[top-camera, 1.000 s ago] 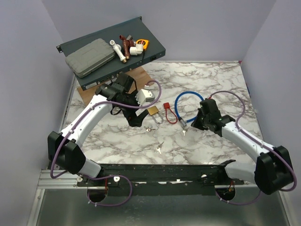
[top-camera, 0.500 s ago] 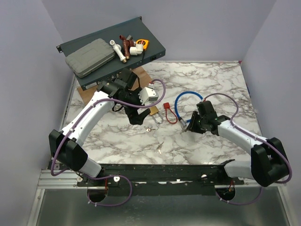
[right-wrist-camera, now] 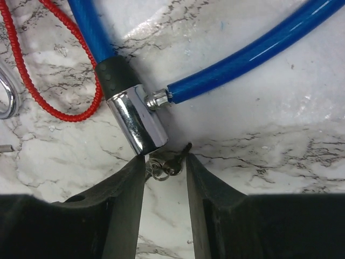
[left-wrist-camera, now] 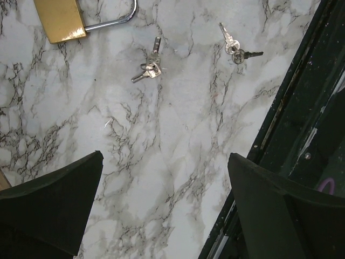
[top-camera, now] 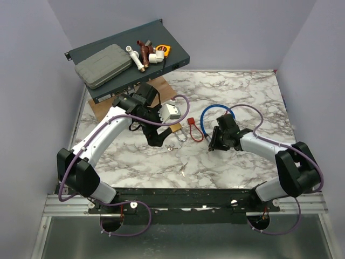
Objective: Unlock with the key
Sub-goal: Move the key to the center of the board.
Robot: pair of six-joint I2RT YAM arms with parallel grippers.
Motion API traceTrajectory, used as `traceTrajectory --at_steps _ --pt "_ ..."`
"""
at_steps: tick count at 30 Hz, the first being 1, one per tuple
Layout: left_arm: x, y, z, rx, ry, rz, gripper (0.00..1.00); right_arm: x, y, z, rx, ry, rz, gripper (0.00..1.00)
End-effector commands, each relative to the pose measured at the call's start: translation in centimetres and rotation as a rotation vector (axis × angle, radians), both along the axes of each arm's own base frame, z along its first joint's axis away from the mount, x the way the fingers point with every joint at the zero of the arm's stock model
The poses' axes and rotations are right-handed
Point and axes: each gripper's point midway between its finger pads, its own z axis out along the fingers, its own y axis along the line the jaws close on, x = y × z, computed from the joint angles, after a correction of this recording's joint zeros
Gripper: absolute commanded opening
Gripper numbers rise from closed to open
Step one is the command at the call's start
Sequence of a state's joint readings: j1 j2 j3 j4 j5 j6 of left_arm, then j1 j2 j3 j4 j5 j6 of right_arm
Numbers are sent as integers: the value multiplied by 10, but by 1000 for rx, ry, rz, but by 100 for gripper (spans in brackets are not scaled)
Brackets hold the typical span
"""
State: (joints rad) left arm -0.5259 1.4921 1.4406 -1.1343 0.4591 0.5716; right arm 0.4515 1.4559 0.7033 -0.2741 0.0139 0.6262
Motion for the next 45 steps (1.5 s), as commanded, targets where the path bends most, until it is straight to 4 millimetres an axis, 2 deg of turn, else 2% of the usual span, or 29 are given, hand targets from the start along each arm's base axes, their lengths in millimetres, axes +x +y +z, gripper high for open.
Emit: traceTrajectory --at_steps 1,5,10,14,20,25,34,38,39,40,42,45 --pt "-1 3 5 -2 -41 5 99 2 0 -10 -97 -18 16 39" --pt "-2 3 4 -1 -39 10 99 -8 6 -19 -165 8 36 34" --pt "-2 4 4 -1 -42 10 98 -23 -2 -24 -257 19 32 30" --pt "-2 4 4 -2 -42 13 98 -27 -8 -20 -263 5 21 19" --pt "-3 4 3 -4 -39 13 98 -21 -3 -12 -259 -20 25 1" --pt "-4 4 3 -6 -39 16 99 -17 8 -1 -203 -66 55 1" --pt "-2 2 6 -12 -36 21 99 -10 31 41 -51 -202 139 1" --pt "-2 1 7 -18 -29 20 98 -9 20 42 -109 -193 106 1" --pt "-2 0 8 -19 -30 18 98 -10 15 38 -138 -170 89 6" --pt "-2 1 8 -18 -31 17 98 -14 11 33 -162 -132 75 20" --pt "-2 0 8 -19 -31 17 99 -21 4 21 -204 -70 51 36" --pt "-3 0 8 -21 -30 17 98 -30 -2 6 -233 -3 31 42"
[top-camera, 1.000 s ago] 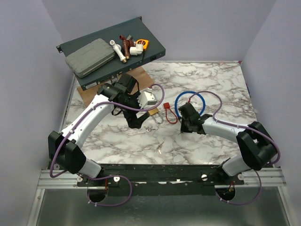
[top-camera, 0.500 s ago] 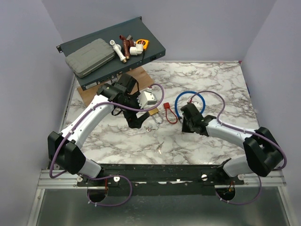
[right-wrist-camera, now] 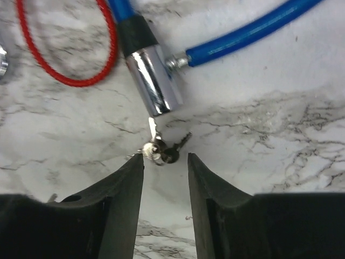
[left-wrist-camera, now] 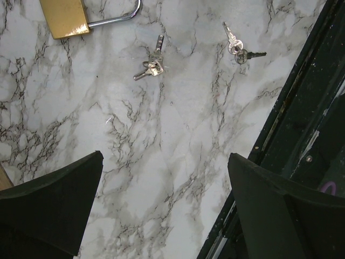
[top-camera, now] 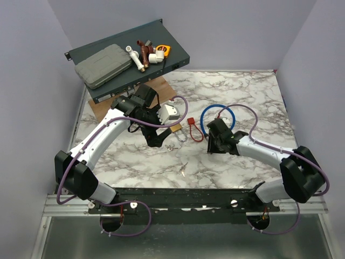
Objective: Unlock with the key
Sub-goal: Move the key to the center of the board, then pick up the key from the center of the board.
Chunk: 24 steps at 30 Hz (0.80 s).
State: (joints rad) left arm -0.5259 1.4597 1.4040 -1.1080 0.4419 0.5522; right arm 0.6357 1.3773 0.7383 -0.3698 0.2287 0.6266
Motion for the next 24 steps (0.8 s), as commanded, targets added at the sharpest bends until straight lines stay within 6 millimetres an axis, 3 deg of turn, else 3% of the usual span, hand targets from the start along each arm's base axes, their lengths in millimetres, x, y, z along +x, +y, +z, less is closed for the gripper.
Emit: traceTrajectory --at_steps 1,5,15,24 --pt "-1 -3 9 -21 -14 -7 98 -20 -16 -22 -83 115 -59 43" --pt "-1 -1 7 -10 -19 -6 99 -21 -10 -28 -47 123 -50 41" --pt "-2 3 6 4 -26 -3 99 -14 -6 -31 -58 119 -49 16" --pt "-3 3 6 3 -24 -4 99 -7 -10 -22 -85 86 -38 2"
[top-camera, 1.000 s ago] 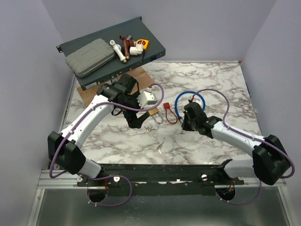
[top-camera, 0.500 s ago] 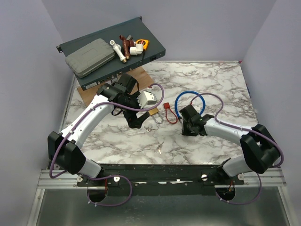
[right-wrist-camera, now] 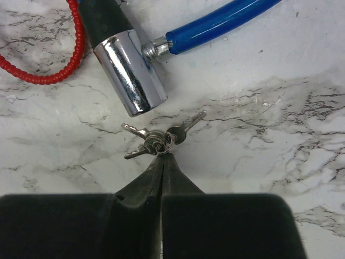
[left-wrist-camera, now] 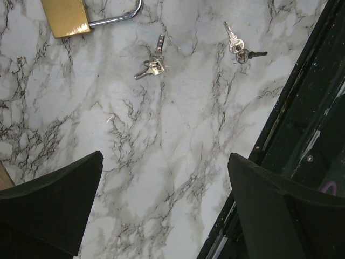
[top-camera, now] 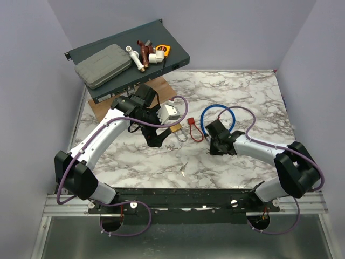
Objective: Unlock with the key
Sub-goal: Pick up the key from the center of the board.
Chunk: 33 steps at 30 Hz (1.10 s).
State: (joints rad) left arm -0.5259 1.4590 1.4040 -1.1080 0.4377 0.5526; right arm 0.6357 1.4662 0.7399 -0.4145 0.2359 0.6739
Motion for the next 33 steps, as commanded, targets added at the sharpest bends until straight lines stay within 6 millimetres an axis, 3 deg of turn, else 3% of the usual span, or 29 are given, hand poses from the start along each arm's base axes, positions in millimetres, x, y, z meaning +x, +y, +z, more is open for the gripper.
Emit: traceTrajectory --at_steps 1,7,10,13,33 --pt "-4 3 6 0 -21 -6 99 6 0 6 -26 -21 8 1" --pt "-7 5 4 7 -20 -7 98 11 4 14 -18 -36 19 1" --pt "-7 6 4 9 -20 -10 99 13 4 18 -19 -44 19 26" --pt "-7 5 3 8 -17 -12 98 13 2 15 -30 -36 10 37" --pt "-12 6 -5 8 1 -6 98 32 10 10 -40 -59 -18 29"
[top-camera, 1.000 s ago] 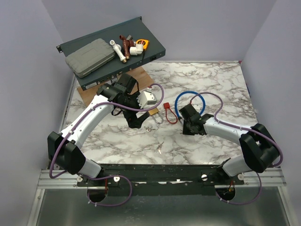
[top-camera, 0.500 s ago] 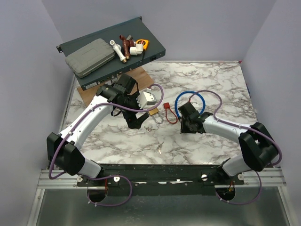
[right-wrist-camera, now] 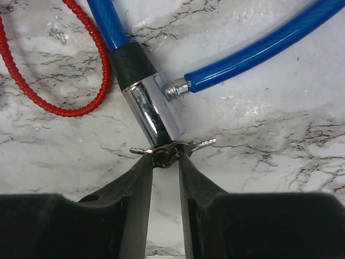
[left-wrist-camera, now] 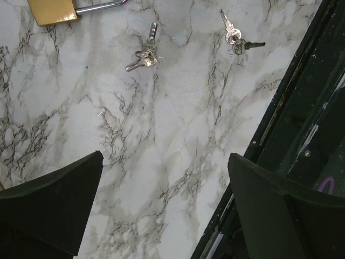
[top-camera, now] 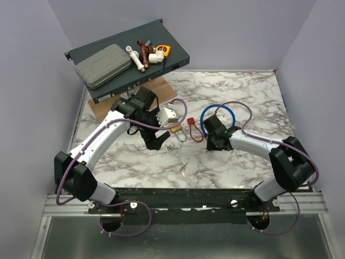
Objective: Unlock with the key
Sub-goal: Pick up the key from the center of the board.
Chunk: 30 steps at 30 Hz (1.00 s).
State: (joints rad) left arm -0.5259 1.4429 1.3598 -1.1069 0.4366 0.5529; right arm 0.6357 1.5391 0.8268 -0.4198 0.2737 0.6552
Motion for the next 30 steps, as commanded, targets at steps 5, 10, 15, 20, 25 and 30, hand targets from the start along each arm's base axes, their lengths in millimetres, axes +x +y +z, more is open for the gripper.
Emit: traceTrajectory --at_steps 5,10,15,20,25,30 --pt "-6 2 3 -7 -18 -7 98 9 4 1 -6 -26 -24 26" --pt "-6 3 3 -7 -17 -5 99 10 3 -3 -9 -24 -31 17" --pt "-8 3 3 -7 -14 -5 99 10 4 -4 -4 -29 -34 1" --pt "-9 3 1 -6 -5 -3 99 10 4 0 2 -36 -23 1" --pt "-8 2 4 -14 -6 -3 98 10 11 15 54 -71 20 1" --pt "-7 0 6 -19 -4 -4 98 10 20 43 120 -135 90 1"
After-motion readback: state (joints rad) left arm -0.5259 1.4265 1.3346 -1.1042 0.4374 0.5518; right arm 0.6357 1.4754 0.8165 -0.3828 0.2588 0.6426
